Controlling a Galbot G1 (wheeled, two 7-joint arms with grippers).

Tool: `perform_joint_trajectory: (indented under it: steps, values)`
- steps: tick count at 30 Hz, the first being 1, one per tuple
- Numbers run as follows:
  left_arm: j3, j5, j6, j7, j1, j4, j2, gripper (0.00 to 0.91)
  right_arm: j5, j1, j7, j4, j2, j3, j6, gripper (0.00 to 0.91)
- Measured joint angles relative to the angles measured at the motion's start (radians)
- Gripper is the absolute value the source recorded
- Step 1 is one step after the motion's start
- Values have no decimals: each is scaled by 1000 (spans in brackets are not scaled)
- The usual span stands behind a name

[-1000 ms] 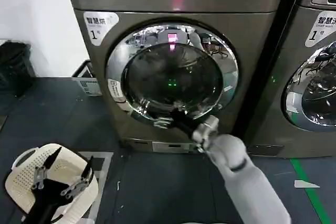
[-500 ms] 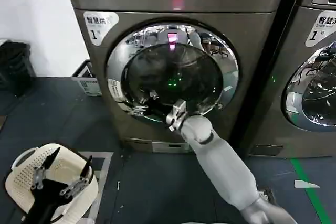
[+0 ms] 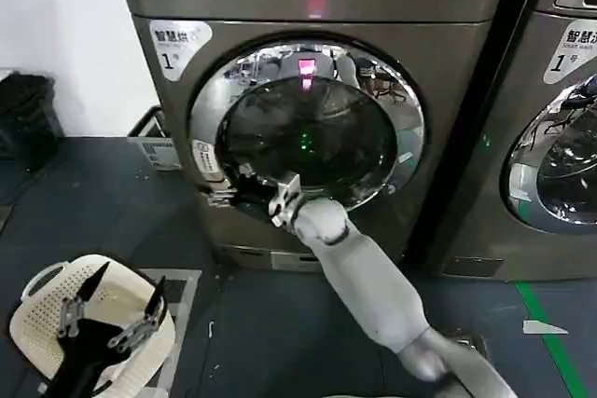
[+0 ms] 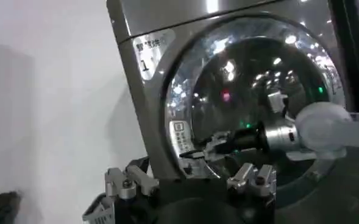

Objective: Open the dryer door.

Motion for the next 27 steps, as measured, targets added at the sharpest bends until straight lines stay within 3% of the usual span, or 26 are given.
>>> perform_joint_trajectory:
  steps: [3,7,13,17,27]
  values:
    - [-7,-16,30,20,-12,-6,2,907,7,-9,-14,17,-5,-3,-18,907]
    - [-25,-68,56,43,-38,-3,15,907,-44,-25,-54,50,-18,-20,-20,907]
    - [-68,-165,179,-21,-109,53,84,907,-32,-40,-149,90,-57,-30,-20,907]
    - [-104,-248,214,-8,-193,133,173,907,13,-54,-221,119,-83,-20,-21,907]
    - [-177,-388,223,81,-364,325,380,907,8,-120,-435,209,-136,64,-34,907]
